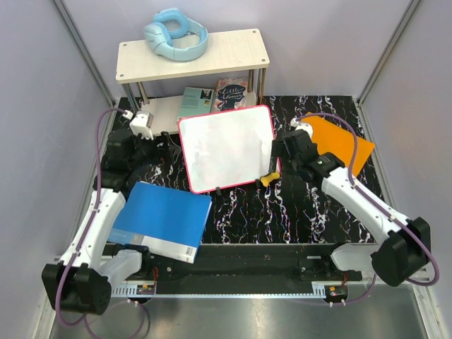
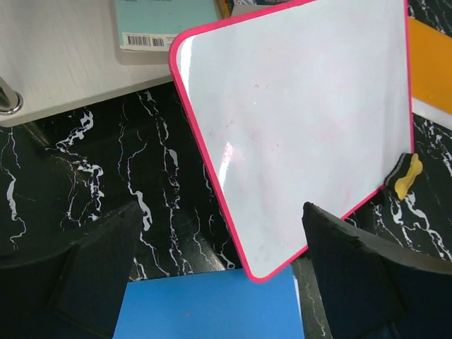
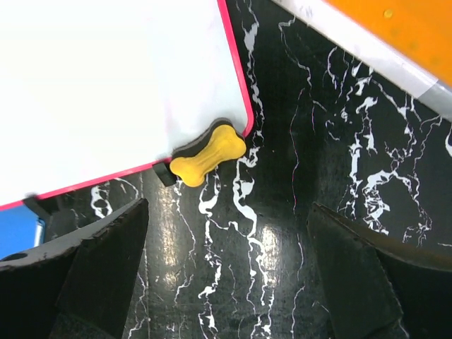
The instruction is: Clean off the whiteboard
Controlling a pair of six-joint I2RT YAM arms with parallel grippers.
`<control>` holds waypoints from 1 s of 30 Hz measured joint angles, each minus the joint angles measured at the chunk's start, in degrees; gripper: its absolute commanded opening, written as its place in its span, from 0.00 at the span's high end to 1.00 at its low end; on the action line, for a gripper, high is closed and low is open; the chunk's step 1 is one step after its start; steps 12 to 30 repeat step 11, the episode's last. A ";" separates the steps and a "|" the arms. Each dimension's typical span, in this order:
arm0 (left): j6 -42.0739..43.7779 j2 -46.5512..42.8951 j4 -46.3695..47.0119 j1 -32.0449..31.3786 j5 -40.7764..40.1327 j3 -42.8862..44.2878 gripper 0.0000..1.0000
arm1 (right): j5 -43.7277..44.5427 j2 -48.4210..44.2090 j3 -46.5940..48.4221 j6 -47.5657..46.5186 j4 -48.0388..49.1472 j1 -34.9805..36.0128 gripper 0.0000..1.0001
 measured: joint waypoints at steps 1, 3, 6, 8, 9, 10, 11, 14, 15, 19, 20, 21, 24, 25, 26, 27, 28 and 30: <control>-0.61 -1.22 -0.28 0.00 0.00 -0.35 0.01 | 0.04 -1.44 -0.61 0.00 0.57 0.00 0.00; -1.62 -3.19 -1.27 0.00 0.02 -0.83 0.01 | 0.15 -3.74 -1.77 0.00 1.42 0.00 0.00; -2.38 -4.35 -2.10 0.00 0.07 -0.90 0.01 | 0.24 -4.04 -2.97 -0.02 2.49 0.00 0.00; -2.64 -4.42 -2.40 0.00 0.13 -0.90 0.01 | 0.31 -1.62 -3.26 -0.02 3.19 0.00 0.00; -2.64 -4.42 -2.73 0.00 0.44 -0.90 0.01 | 0.31 0.13 -3.28 0.00 3.39 0.00 0.00; -2.60 -4.42 -2.97 0.00 0.79 -0.90 0.01 | 0.28 1.60 -3.32 0.00 3.56 0.00 0.00; -2.58 -4.42 -3.02 0.02 1.20 -0.90 0.01 | 0.28 3.28 -3.41 0.00 3.76 0.00 0.00; -2.58 -4.42 -3.02 0.02 1.20 -0.90 0.01 | 0.28 3.28 -3.41 0.00 3.76 0.00 0.00; -2.58 -4.42 -3.02 0.02 1.20 -0.90 0.01 | 0.28 3.28 -3.41 0.00 3.76 0.00 0.00; -2.58 -4.42 -3.02 0.02 1.20 -0.90 0.01 | 0.28 3.28 -3.41 0.00 3.76 0.00 0.00; -2.58 -4.42 -3.02 0.02 1.20 -0.90 0.01 | 0.28 3.28 -3.41 0.00 3.76 0.00 0.00; -2.58 -4.42 -3.02 0.02 1.20 -0.90 0.01 | 0.28 3.28 -3.41 0.00 3.76 0.00 0.00; -2.58 -4.42 -3.02 0.02 1.20 -0.90 0.01 | 0.28 3.28 -3.41 0.00 3.76 0.00 0.00; -2.58 -4.42 -3.02 0.02 1.20 -0.90 0.01 | 0.28 3.28 -3.41 0.00 3.76 0.00 0.00; -2.58 -4.42 -3.02 0.02 1.20 -0.90 0.01 | 0.28 3.28 -3.41 0.00 3.76 0.00 0.00; -2.58 -4.42 -3.02 0.02 1.20 -0.90 0.01 | 0.28 3.28 -3.41 0.00 3.76 0.00 0.00; -2.58 -4.42 -3.02 0.02 1.20 -0.90 0.01 | 0.28 3.28 -3.41 0.00 3.76 0.00 0.00; -2.58 -4.42 -3.02 0.02 1.20 -0.90 0.01 | 0.28 3.28 -3.41 0.00 3.76 0.00 0.00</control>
